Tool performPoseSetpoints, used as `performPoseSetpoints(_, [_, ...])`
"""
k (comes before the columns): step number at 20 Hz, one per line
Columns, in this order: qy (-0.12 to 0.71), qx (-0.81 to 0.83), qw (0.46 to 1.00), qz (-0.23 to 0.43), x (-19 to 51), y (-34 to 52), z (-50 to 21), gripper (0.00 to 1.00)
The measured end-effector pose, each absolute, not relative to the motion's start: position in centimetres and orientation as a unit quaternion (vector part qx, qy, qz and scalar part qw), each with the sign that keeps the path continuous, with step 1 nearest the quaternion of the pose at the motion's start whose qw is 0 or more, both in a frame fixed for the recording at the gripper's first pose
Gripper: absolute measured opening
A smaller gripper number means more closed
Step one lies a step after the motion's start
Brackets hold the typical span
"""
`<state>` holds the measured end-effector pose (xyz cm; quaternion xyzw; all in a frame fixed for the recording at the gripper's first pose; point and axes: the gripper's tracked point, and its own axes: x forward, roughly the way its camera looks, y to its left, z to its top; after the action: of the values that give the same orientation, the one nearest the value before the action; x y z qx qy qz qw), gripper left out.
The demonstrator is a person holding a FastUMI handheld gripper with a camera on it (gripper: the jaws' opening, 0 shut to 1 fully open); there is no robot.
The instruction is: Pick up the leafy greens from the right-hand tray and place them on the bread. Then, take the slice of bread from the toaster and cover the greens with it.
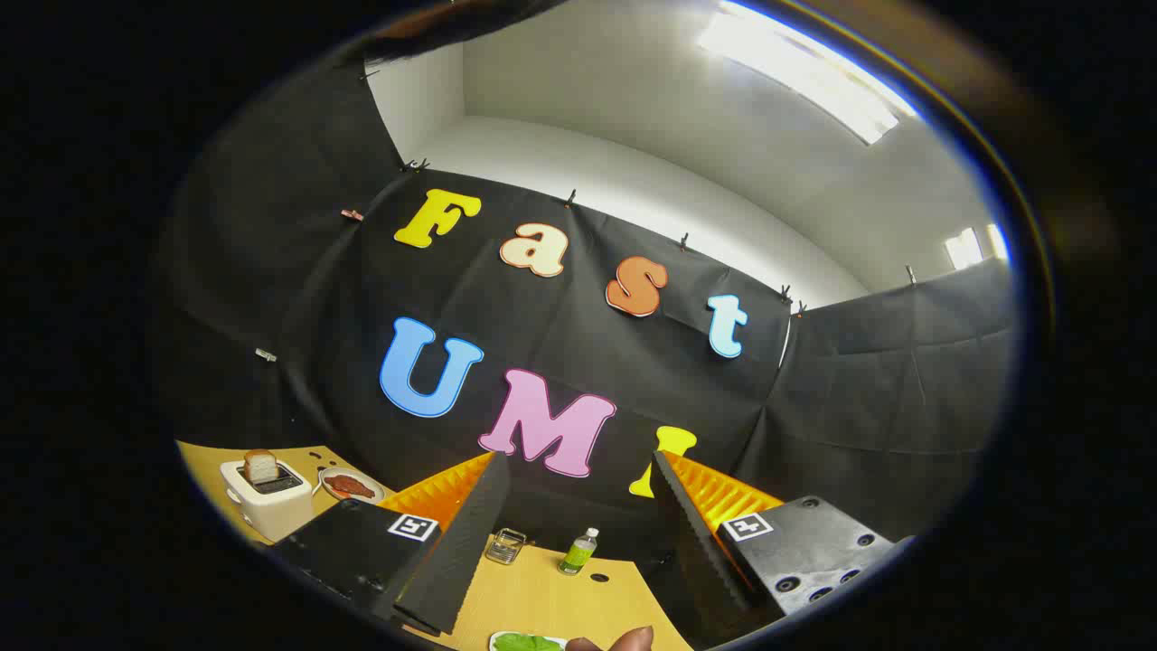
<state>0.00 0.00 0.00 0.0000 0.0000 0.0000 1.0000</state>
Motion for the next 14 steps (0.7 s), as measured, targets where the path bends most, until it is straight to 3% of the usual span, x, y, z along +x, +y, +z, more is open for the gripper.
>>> performPoseSetpoints(14, [-0.001,-0.002,1.0,0.005,-0.4,-0.28,0.37,0.97])
